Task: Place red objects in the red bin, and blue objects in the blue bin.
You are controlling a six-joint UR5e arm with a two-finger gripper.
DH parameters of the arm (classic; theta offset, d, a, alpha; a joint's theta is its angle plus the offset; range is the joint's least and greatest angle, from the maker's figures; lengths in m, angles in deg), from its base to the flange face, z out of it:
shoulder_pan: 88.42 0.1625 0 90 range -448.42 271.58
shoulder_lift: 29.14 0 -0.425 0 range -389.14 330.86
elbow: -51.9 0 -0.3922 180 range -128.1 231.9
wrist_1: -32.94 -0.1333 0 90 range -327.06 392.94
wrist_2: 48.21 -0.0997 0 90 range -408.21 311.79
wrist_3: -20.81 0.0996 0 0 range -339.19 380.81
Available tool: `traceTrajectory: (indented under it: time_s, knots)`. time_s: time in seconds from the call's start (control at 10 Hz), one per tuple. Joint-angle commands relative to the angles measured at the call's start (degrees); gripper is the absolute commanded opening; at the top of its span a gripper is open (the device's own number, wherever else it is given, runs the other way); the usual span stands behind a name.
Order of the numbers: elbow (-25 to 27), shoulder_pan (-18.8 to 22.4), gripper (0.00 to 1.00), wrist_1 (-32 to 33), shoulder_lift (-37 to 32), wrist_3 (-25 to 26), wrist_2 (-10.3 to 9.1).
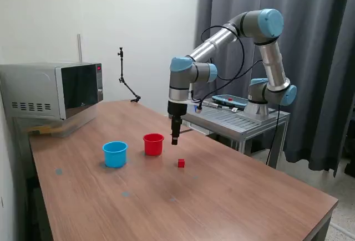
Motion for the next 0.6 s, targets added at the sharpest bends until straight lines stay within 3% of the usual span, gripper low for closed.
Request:
traceTrajectory:
  time_s: [0.0, 0.2, 0.5]
  knots:
    - [0.6, 2.5, 1.0, -0.1, 0.0, 0.2, -0.33]
    - [2.2, 3.2, 1.0, -0.1, 0.0, 1.2, -2.51]
    - [3.0, 2.9, 1.0, 0.1, 0.5, 1.4, -2.53]
